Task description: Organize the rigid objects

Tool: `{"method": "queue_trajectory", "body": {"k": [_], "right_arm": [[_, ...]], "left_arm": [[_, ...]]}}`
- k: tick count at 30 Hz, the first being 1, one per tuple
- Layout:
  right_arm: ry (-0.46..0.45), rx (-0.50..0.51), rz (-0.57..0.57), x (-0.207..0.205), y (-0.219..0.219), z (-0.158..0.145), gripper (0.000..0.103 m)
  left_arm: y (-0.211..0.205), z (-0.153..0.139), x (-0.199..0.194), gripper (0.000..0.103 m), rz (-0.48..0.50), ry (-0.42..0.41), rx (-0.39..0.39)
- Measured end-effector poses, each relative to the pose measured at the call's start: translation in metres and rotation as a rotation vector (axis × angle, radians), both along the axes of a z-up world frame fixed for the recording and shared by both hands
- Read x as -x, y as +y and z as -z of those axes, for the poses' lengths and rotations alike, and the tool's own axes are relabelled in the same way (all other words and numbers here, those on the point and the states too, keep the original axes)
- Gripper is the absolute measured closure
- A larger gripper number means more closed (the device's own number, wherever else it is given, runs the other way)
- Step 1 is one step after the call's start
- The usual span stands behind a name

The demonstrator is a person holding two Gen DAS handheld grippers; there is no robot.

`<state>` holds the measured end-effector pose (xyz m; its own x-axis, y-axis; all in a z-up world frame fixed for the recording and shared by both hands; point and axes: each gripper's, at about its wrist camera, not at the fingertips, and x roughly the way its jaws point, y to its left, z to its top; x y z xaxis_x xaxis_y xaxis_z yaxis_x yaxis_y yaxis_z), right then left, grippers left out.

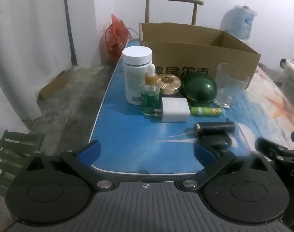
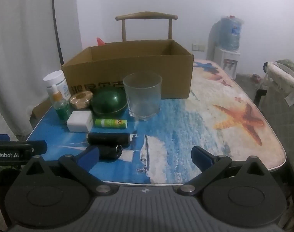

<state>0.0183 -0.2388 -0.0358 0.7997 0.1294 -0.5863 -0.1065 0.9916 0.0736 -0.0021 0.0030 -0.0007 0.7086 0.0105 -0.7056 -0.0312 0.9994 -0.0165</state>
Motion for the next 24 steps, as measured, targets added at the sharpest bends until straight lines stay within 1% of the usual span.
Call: {"method": "queue_trajectory", "body": {"k": [24], "right_arm": [[-0.018, 0.014, 0.000, 0.0048, 0.0009, -0.0024, 0.000]], "left_arm": [[0.0008, -0.0021, 0.0011, 0.000, 0.001, -0.001, -0.009]]}}
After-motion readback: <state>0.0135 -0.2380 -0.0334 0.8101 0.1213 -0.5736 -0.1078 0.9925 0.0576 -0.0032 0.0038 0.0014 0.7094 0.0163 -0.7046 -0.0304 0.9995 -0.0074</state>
